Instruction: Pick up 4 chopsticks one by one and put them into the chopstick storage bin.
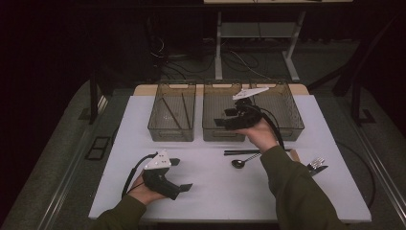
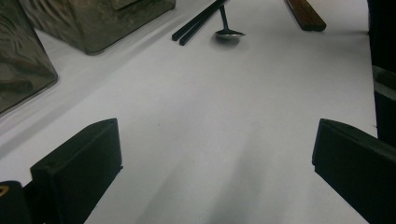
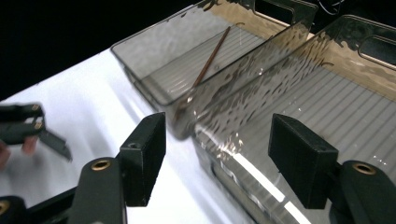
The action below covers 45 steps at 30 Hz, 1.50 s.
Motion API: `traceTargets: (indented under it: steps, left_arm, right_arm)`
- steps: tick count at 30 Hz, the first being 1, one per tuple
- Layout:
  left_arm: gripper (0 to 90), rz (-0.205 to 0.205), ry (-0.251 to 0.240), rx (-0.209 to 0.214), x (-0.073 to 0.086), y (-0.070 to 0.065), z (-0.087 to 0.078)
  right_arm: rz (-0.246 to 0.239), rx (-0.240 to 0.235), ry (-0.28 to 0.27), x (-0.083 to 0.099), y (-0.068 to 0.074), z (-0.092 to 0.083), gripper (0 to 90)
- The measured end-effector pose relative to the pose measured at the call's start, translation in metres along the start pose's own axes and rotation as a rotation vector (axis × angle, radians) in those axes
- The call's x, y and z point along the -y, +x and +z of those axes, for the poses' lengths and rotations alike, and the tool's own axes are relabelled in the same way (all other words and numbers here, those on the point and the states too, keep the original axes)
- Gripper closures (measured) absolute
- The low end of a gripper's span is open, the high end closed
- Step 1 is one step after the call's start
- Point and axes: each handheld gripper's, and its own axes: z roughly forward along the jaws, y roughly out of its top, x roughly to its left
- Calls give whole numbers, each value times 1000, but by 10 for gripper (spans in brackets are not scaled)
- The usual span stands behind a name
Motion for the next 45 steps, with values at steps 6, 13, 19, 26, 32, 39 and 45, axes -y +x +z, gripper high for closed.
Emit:
traceTargets:
  steps: [6, 13, 19, 26, 32, 39, 45]
  left_arm:
    - [5, -4, -4, 2, 0, 0, 1]
    - [4, -2, -1, -2, 0, 0, 1]
    - [4, -7, 0, -1, 0, 0, 2]
    - [4, -4, 4, -1, 1, 0, 2]
    - [4, -5, 4, -2, 1, 0, 3]
    - [4, -5, 3, -3, 1, 0, 2]
    - [5, -9, 1, -6, 1, -1, 2]
  right_arm:
    - [-21, 3, 0, 20, -2, -26, 362]
    - [16, 34, -3, 44, -18, -59, 377]
    - [47, 75, -12, 64, -35, -84, 412]
    - [99, 120, 0, 91, -54, -99, 489]
    - [108, 175, 40, 112, -67, -102, 635]
    - [128, 213, 84, 124, -78, -100, 784]
    - [131, 259, 125, 132, -87, -99, 894]
